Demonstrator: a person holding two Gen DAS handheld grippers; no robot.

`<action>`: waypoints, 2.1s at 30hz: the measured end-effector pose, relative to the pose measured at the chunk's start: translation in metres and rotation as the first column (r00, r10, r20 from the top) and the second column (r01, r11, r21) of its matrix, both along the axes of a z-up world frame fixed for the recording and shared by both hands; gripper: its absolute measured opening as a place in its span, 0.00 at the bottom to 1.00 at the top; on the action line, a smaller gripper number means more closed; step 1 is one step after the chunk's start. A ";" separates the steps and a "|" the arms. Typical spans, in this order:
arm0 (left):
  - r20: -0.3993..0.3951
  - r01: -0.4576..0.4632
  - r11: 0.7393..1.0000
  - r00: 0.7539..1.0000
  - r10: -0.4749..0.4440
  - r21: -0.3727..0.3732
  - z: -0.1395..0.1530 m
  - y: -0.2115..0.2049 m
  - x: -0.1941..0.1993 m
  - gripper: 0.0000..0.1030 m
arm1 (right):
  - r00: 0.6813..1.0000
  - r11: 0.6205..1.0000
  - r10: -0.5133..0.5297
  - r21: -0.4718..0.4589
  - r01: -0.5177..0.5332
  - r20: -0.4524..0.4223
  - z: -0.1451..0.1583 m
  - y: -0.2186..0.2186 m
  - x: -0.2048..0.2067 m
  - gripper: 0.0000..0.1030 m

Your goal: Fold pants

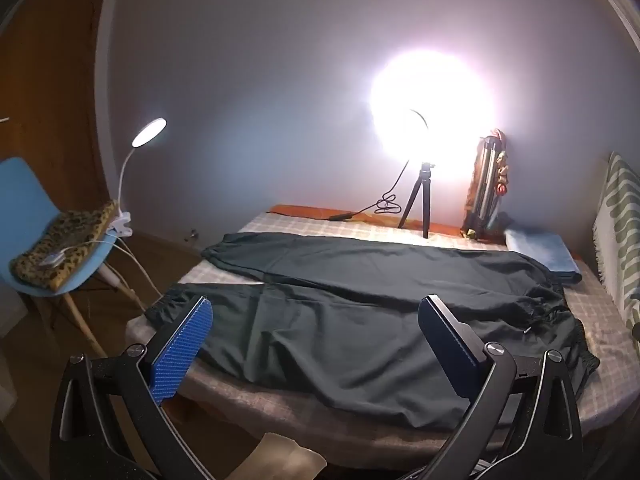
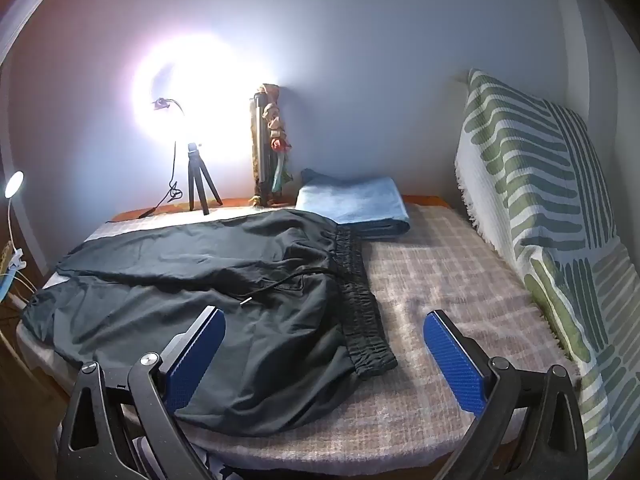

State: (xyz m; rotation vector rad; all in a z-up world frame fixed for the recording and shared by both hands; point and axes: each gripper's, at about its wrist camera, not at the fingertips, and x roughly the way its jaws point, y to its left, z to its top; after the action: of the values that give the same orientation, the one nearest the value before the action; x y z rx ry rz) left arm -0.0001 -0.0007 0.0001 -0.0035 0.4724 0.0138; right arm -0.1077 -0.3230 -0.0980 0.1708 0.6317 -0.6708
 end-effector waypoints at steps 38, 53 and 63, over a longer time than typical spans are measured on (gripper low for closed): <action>-0.018 0.017 0.999 1.000 -0.018 -0.033 0.001 -0.003 0.000 1.00 | 1.000 1.000 0.014 -0.002 -0.014 0.018 0.002 0.005 0.006 0.98; -0.025 0.024 0.999 0.999 -0.025 -0.041 -0.001 -0.007 0.001 1.00 | 1.000 1.000 0.015 0.001 -0.015 0.020 0.001 0.005 0.004 0.98; -0.030 0.025 0.999 0.999 -0.027 -0.045 -0.003 -0.003 0.002 1.00 | 1.000 1.000 0.014 0.005 -0.014 0.018 -0.002 0.003 0.005 0.98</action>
State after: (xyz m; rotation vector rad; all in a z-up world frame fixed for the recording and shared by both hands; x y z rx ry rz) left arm 0.0018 -0.0038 -0.0027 -0.0413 0.5032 -0.0223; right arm -0.1027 -0.3196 -0.0997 0.1772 0.6170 -0.6537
